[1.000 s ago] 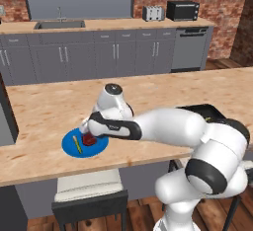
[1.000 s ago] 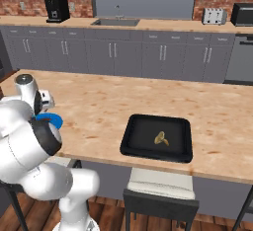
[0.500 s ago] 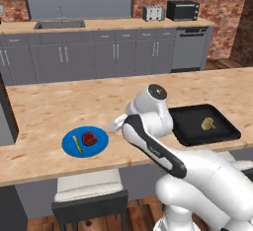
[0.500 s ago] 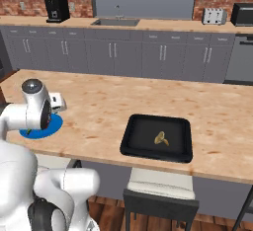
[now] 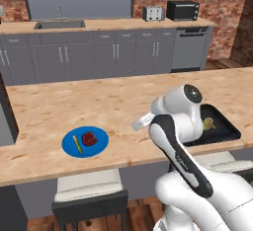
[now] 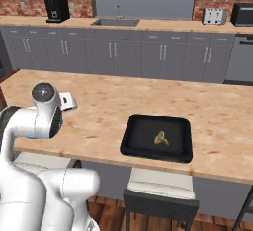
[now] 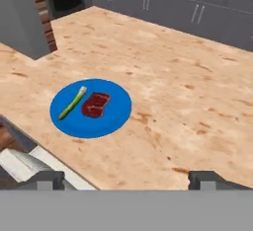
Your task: Create a steak meal by picking up the steak and asparagus from the tray and placing them on the plate. Leave the mushroom on the tray.
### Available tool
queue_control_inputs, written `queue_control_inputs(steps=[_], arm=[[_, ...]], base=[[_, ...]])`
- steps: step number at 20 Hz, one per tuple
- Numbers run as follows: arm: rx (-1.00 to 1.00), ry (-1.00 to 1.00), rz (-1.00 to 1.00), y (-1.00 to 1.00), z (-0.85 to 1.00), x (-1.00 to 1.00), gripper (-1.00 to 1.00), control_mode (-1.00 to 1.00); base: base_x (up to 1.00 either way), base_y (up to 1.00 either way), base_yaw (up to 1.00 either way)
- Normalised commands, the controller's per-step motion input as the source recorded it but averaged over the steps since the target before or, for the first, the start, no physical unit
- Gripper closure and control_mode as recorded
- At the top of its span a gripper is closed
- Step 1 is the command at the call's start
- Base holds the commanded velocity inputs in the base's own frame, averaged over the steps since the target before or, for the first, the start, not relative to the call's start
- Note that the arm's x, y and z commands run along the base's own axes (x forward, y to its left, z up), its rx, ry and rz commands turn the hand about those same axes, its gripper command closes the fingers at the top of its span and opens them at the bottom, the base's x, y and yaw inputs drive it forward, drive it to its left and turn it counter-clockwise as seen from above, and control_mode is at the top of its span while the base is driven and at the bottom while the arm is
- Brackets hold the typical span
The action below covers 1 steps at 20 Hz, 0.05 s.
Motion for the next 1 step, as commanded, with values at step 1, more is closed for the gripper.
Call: queue_control_inputs(steps=[1], arm=[[0.0, 0.0, 0.05, -0.69, 0.0, -0.2, -1.0, -1.0]], base=[[0.0, 0.0, 0.0]])
